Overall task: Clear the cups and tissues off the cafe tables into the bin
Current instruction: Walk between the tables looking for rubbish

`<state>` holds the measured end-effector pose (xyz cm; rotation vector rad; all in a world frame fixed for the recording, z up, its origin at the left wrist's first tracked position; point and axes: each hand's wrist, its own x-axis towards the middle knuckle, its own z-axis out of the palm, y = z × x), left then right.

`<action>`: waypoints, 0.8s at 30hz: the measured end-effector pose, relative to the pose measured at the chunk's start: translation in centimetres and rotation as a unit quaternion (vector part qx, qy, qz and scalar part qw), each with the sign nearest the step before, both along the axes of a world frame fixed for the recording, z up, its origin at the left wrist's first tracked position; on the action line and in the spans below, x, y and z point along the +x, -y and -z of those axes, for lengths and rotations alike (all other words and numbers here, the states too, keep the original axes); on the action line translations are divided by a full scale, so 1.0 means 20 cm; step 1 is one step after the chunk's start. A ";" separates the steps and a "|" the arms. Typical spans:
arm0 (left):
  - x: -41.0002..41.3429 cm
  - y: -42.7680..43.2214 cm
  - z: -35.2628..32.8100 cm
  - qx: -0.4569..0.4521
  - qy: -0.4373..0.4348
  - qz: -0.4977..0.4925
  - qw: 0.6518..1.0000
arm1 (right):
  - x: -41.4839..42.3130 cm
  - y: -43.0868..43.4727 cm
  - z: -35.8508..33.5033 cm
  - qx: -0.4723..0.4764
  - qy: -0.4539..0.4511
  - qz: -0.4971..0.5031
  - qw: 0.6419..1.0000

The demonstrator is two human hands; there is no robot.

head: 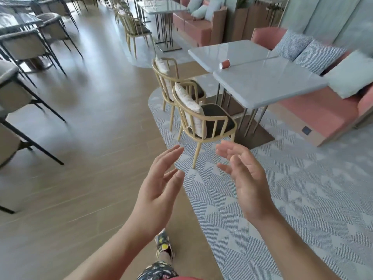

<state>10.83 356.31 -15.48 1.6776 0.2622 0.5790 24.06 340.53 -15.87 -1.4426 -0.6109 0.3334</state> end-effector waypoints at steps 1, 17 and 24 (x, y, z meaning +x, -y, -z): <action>0.06 -0.06 0.01 -0.006 0.001 -0.001 1.000 | 0.06 -0.06 0.01 -0.002 -0.001 -0.003 1.000; 0.90 -1.61 -0.06 0.002 0.029 -0.089 0.996 | 0.99 -1.67 -0.09 0.021 0.031 -0.057 0.998; 1.11 -2.11 -0.04 -0.001 0.021 -0.163 0.986 | 1.31 -2.18 -0.07 0.018 0.027 -0.096 0.995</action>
